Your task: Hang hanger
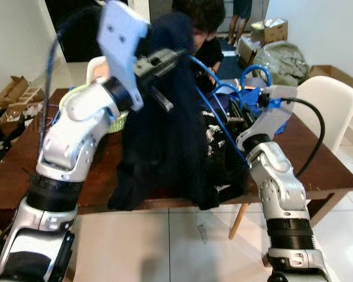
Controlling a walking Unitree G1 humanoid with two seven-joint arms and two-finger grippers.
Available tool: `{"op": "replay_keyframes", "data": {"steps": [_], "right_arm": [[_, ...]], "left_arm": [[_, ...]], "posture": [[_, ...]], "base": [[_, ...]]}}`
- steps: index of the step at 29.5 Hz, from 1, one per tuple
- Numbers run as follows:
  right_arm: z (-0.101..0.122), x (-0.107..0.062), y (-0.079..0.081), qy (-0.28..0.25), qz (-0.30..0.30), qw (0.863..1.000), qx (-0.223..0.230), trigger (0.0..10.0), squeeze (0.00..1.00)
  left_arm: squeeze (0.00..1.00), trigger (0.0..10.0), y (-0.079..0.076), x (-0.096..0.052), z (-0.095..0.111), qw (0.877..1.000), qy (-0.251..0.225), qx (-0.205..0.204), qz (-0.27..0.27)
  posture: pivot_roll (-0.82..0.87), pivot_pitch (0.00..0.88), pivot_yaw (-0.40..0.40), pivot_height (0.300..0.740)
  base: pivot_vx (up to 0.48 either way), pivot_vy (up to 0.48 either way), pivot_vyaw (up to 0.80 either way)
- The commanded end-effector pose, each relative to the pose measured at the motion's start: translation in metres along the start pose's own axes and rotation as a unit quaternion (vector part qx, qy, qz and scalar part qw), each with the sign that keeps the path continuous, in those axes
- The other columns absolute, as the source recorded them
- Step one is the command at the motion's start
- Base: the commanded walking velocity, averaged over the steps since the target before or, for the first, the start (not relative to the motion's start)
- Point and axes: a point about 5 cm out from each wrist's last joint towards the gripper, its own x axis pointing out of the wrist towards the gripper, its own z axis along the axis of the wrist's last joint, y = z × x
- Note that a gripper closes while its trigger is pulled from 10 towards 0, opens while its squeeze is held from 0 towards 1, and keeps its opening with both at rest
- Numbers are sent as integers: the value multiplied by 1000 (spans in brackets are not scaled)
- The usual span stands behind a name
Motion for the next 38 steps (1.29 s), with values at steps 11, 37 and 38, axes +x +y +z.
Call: {"op": "replay_keyframes", "data": {"steps": [11, 37, 38], "right_arm": [[-15, -8, -11, 31, -24, 999, -14, 10000, 0], [-11, -9, -13, 20, -36, 999, -5, 10000, 0], [-11, -9, -14, 20, -36, 999, -5, 10000, 0]], "left_arm": [[0, 10000, 50, -75, -70, 961, 160, 7, 226], [0, 10000, 55, -73, -26, 984, 133, 37, 115], [0, 10000, 55, -76, -25, 983, 141, 40, 110]], "posture": [[21, 21, 49, 740], [15, 29, 54, 740], [15, 29, 54, 740]], "base": [[0, 0, 0], [248, 0, -400], [0, 0, 0]]}}
